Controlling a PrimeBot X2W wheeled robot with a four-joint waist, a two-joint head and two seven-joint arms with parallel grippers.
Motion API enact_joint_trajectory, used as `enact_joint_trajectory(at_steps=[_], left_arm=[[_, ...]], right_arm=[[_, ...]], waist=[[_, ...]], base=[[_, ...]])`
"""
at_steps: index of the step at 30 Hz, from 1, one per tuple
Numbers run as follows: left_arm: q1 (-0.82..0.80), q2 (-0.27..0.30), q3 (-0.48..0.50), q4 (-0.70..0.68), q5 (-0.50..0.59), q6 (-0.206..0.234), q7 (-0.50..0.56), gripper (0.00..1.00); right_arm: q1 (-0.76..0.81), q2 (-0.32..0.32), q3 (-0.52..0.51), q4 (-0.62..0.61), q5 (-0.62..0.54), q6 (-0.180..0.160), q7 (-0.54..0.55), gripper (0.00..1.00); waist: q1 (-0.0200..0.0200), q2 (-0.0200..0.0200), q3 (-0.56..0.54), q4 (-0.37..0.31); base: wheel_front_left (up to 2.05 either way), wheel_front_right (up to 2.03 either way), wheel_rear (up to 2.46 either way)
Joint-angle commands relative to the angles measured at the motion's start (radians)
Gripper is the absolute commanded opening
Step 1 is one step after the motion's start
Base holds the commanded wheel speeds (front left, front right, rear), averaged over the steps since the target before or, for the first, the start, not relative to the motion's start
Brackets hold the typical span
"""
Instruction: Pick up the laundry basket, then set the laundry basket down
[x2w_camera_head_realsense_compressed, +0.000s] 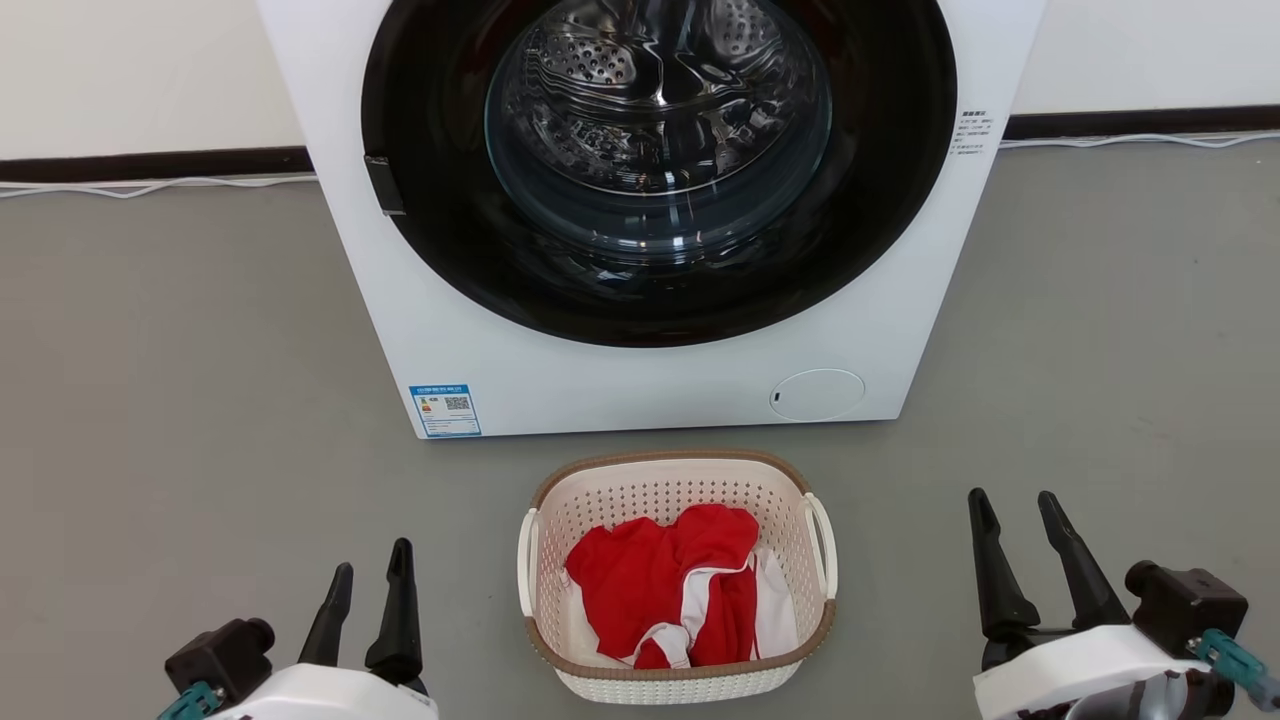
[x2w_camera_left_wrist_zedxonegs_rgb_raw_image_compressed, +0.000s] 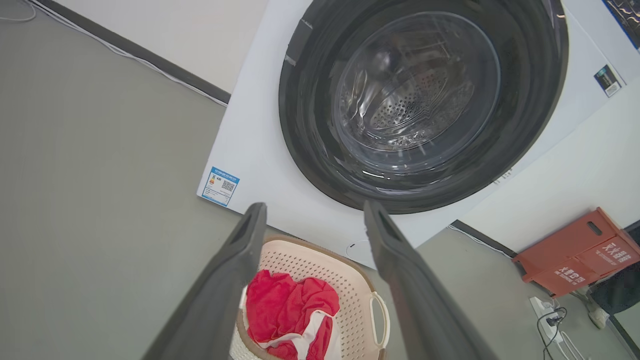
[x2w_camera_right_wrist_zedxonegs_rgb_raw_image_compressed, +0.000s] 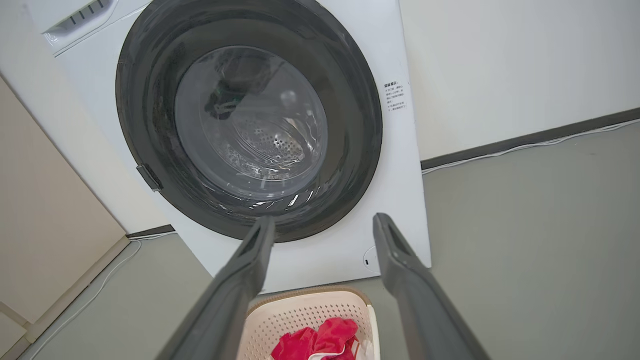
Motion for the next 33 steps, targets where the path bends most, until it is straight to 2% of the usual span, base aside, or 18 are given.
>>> enact_joint_trajectory(at_steps=[1,28,33], left_arm=[[-0.016,0.010,0.018,-0.033,0.036,0.007,-0.014,1.00],[-0.007,0.013,-0.004,-0.040,0.308,0.029,-0.091,1.00],[-0.006,0.013,-0.002,-0.034,0.317,0.027,-0.093,1.00]], right_arm=[[-0.010,-0.013,0.019,-0.033,-0.045,0.006,-0.022,1.00],[0.003,-0.011,0.023,-0.043,-0.382,0.007,-0.098,1.00],[0.002,-0.010,0.015,-0.039,-0.387,0.008,-0.100,1.00]], waist=[[0.0000,-0.0001,0.000,0.001],[0.0000,-0.0001,0.002,0.005],[0.0000,-0.0001,-0.001,0.004]], base=[[0.00,0.00,0.00],[0.00,0.00,0.00],[0.00,0.00,0.00]])
